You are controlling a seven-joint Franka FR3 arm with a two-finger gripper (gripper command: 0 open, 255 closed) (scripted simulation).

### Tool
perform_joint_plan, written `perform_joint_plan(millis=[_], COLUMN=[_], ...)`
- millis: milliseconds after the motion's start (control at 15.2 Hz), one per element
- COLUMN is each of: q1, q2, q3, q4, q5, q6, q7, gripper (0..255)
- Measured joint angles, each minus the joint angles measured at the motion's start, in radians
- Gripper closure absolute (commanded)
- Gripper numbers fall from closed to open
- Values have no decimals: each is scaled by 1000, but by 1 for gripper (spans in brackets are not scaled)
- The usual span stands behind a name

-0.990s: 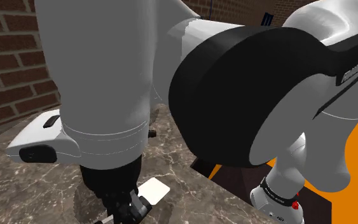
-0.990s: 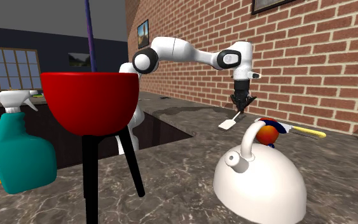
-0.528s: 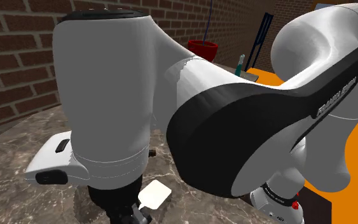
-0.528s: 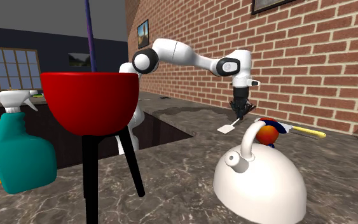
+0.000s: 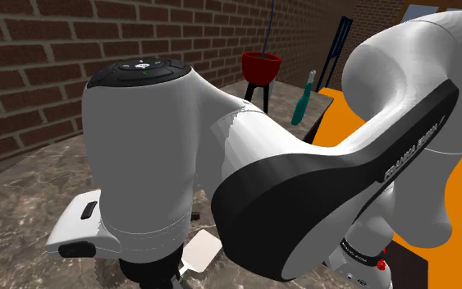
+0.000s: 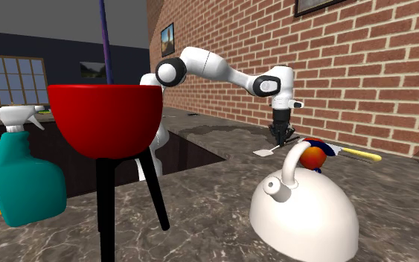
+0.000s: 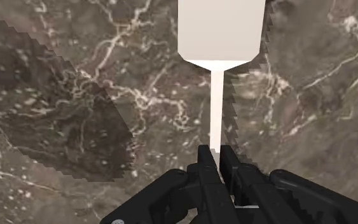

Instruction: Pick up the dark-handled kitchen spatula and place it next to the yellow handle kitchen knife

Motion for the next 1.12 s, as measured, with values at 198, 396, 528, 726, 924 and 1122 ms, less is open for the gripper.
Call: perform_joint_plan(millis=[198, 396, 528, 726, 924, 1122], q1=[0, 0, 0, 1, -3, -2], q2=[0, 0, 0, -4, -16, -20], q3=[0, 0, 0, 1, 0, 0], q4=[-1, -1, -1, 8, 75, 97], q5=[0, 0, 0, 1, 6, 8], q6=[1, 1, 1, -11, -89, -114], q7=[0, 0, 0, 1, -5, -5], gripper=[255, 0, 0, 0, 0, 0])
